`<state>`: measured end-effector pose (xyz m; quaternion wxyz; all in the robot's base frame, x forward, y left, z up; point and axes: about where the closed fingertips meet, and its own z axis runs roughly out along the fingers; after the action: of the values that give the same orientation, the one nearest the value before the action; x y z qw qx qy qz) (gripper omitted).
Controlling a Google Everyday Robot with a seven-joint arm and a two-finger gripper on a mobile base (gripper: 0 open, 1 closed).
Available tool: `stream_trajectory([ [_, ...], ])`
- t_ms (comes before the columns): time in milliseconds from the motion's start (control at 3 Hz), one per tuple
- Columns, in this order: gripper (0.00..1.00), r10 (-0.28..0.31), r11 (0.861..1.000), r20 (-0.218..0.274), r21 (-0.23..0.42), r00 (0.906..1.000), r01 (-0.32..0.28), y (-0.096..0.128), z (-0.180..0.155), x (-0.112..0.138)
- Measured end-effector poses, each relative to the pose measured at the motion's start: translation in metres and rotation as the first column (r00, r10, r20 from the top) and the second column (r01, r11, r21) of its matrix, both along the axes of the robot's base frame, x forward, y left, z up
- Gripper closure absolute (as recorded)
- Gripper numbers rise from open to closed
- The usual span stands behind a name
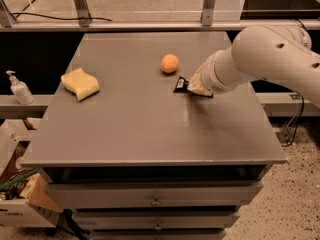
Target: Move rxbar chocolate near orange
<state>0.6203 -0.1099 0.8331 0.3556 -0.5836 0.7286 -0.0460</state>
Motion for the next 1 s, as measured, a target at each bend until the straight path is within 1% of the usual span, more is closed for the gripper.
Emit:
stream_trajectory([
  [333, 1.00, -0.014, 1.000, 0.086, 0.006, 0.9962, 0.014, -0.002, 0.006, 0.032],
  [667, 1.00, -0.021, 1.000, 0.137, 0.012, 0.9903, 0.020, -0.002, 0.012, 0.050],
  [1000, 1.00, -0.012, 1.000, 0.159, 0.010, 0.9872, 0.011, 0.003, 0.023, 0.063],
])
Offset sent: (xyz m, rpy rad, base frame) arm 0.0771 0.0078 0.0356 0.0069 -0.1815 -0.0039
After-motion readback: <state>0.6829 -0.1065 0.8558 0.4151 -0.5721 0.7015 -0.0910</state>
